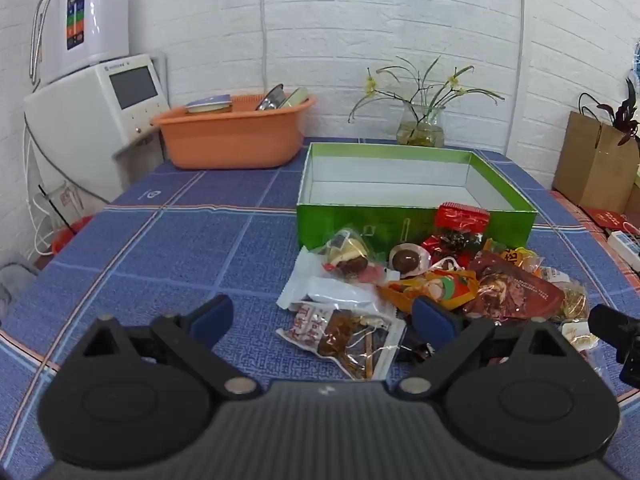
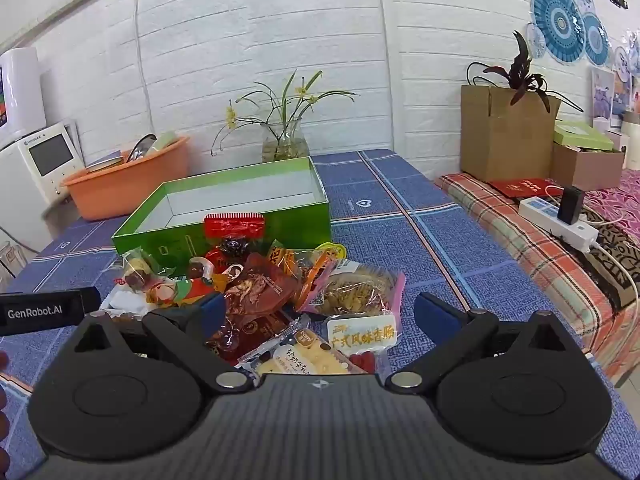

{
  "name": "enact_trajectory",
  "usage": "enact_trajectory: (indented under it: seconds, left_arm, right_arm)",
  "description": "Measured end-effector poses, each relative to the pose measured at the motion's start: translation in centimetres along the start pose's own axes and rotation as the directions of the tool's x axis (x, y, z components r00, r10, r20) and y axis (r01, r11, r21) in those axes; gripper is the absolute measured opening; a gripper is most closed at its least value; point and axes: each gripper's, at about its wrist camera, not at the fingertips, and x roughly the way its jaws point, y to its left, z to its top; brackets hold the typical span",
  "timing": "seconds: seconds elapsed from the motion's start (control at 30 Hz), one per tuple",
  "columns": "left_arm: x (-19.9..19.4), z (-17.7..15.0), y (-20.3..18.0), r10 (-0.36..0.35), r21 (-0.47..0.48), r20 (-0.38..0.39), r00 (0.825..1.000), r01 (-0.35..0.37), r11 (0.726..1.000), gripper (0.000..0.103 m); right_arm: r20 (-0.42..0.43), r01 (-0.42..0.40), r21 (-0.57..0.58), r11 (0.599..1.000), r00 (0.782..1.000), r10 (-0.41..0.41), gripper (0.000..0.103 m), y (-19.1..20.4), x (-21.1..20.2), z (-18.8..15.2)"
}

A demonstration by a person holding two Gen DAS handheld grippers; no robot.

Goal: Organize snacks

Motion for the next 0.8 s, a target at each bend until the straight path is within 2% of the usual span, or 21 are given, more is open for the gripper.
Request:
enact_trajectory:
  seconds: [0.2, 0.3, 0.4, 0.47, 0.57, 0.8]
  left_arm:
    - [-0.7, -1.6, -0.4, 0.009, -0.073, 0.079, 0.997, -0.004, 0.997, 0.093]
    - [-0.3, -1.9, 0.0, 0.014, -0.082, 0.051, 0.999, -0.01, 0.997, 0.093]
    - [-0.5, -2.1, 0.0, -0.046, -0.016, -0.029, 0.999, 0.046, 0.999, 0.093]
    - [-0.3, -2.3, -0.5, -0.047, 0.009, -0.065, 0.997, 0.047, 0.999, 0.093]
    - [-0.5, -2.5, -0.8, -0.008, 0.021, -0.05, 0.999, 0.009, 1.0, 0.093]
    - [-0.9, -2.3, -0.7, 0.015, 0.01, -0.038, 0.999, -0.014, 1.0, 0.093]
  right_arm:
    - [0.038, 0.009, 0.009, 1.0, 0.999, -0.009, 0.103, 0.3, -0.6, -0.2]
    - [0.042, 0.003, 0.015, 1.0, 0.999, -0.004, 0.103, 0.3, -0.8, -0.5]
    - [0.04, -0.001, -0.02, 1.0, 0.999, 0.002, 0.103, 0.3, -1.3, -0.7]
    - [0.034, 0.004, -0.053, 0.999, 0.999, -0.002, 0.103, 0.6, -1.4, -1.1]
    - [0.028, 0.005, -0.076, 0.997, 1.0, -0.003, 0.103, 0.7, -1.7, -1.6]
    - [0.017, -0.003, -0.062, 0.998, 1.0, 0.004, 0.103, 0.7, -1.6, -2.0]
